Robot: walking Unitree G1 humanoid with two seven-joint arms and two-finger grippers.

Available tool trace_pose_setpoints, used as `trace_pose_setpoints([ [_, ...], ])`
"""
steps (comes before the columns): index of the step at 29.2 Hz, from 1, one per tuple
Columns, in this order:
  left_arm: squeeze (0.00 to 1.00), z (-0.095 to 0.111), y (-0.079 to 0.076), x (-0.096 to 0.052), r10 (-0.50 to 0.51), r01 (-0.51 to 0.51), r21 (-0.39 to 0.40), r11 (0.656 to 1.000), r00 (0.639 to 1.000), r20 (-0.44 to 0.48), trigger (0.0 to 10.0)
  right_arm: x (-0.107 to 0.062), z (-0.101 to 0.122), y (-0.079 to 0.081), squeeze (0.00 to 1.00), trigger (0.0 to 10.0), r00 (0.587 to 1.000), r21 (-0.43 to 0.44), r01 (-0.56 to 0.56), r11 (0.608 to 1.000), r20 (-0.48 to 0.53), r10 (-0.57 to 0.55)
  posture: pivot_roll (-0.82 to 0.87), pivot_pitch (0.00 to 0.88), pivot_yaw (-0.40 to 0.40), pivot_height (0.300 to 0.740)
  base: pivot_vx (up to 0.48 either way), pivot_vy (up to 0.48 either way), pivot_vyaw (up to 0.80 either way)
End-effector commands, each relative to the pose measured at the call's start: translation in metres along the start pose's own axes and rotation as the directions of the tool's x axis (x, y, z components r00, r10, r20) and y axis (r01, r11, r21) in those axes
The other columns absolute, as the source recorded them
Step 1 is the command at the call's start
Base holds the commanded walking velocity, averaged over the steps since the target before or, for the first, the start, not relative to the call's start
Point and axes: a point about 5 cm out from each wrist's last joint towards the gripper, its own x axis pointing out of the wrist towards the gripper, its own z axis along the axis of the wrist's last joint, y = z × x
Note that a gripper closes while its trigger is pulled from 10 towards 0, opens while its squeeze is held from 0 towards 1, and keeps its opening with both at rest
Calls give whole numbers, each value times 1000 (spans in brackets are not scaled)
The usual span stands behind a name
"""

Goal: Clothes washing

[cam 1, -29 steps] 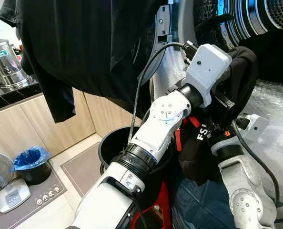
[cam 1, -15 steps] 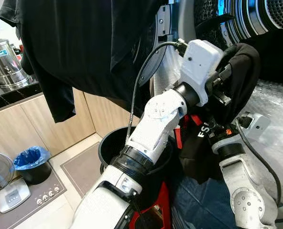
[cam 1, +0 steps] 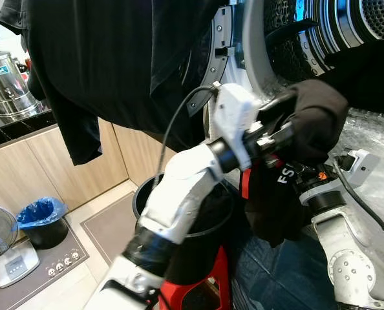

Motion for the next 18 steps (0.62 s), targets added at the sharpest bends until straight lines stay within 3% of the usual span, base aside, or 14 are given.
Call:
trace_pose_setpoints([
  [1, 1000, 5, -4, -9, -55, 55, 5, 998, 998, -19, 10000, 6, 9, 4, 0, 0, 998, -17, -63, 998, 9, 63, -91, 0, 25, 740, 0, 0, 0],
  [7, 1000, 6, -6, -43, -107, 106, -11, 994, 982, -156, 10000, 4, 24, 3, 0, 0, 979, -78, -203, 976, -41, 201, -85, 0, 11, 740, 0, 0, 0],
  [18, 1000, 15, -8, -87, -133, 122, -55, 991, 931, -339, 10000, 0, 59, -9, 0, 0, 940, -174, -337, 925, -124, 319, -80, 0, -5, 740, 0, 0, 0],
])
